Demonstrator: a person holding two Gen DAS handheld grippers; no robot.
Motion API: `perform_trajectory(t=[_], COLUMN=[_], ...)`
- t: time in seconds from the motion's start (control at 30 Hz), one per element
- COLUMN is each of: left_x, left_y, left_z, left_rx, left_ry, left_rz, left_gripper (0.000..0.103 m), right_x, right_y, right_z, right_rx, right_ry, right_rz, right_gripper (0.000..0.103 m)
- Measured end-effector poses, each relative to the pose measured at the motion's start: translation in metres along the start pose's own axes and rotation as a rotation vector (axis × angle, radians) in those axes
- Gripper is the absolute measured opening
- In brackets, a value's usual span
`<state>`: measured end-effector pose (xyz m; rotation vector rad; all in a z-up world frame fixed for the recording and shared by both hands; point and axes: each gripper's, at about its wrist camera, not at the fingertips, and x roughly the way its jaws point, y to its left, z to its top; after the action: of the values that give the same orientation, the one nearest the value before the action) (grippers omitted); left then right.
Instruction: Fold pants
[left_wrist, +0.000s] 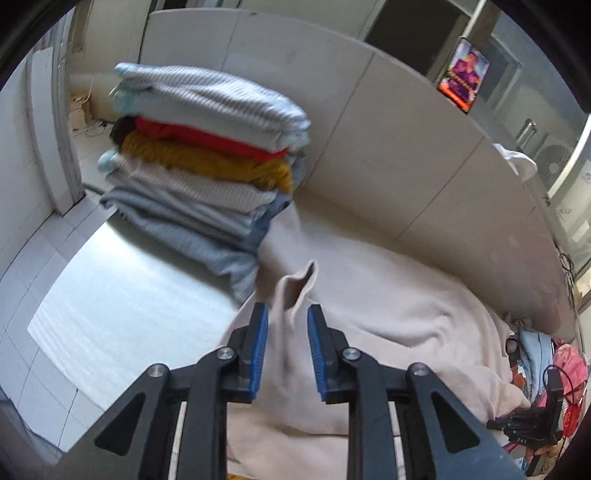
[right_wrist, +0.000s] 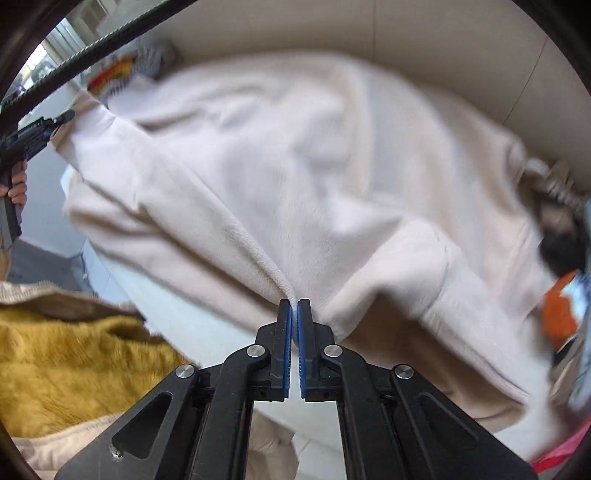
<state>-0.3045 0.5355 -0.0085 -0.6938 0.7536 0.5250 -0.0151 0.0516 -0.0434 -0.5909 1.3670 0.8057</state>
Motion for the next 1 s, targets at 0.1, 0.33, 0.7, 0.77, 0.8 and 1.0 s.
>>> perform_trajectory(t=[0.1,0.33,0.7,0.77,0.8,1.0], left_x=[-0.007,-0.013,-0.008,-0.01,-0.011,-0.017], left_y=[0.013,0.012,0.031,0.035,0.037,0.051], left_z=[-0.003,-0.008,-0.027,-0.031,-0.032,-0.043], left_rx=[-0.035,0.043,0.031,0.018,0.012,-0.009], left_ry=[-0.012,0.056,0.164,0.168,0.172,0.187], left_rz=[0.013,0.083,0.142,0.136,0.136,0.13], left_gripper=[0.033,0.038,0.039,0.039,0.039,0.039], right_x=[-0.005,-0.045,0.023,0.041,0.048,0.077], right_y=[0.017,0.074,0.228,0.25,0.257,0.285], right_z=[0.006,0.066,0.191,0.205,0.21,0.233], right_rx=[-0.061,-0.234,-0.422,-0.472,-0.487,-0.545], right_ry=[0.023,-0.105,-0.103,-0.073,-0.062,-0.015], right_rz=[-0.033,-0.027,0.172,0.169,0.162,0.114], right_gripper=[0.015,0.033,0.033,0.033,0.033,0.033])
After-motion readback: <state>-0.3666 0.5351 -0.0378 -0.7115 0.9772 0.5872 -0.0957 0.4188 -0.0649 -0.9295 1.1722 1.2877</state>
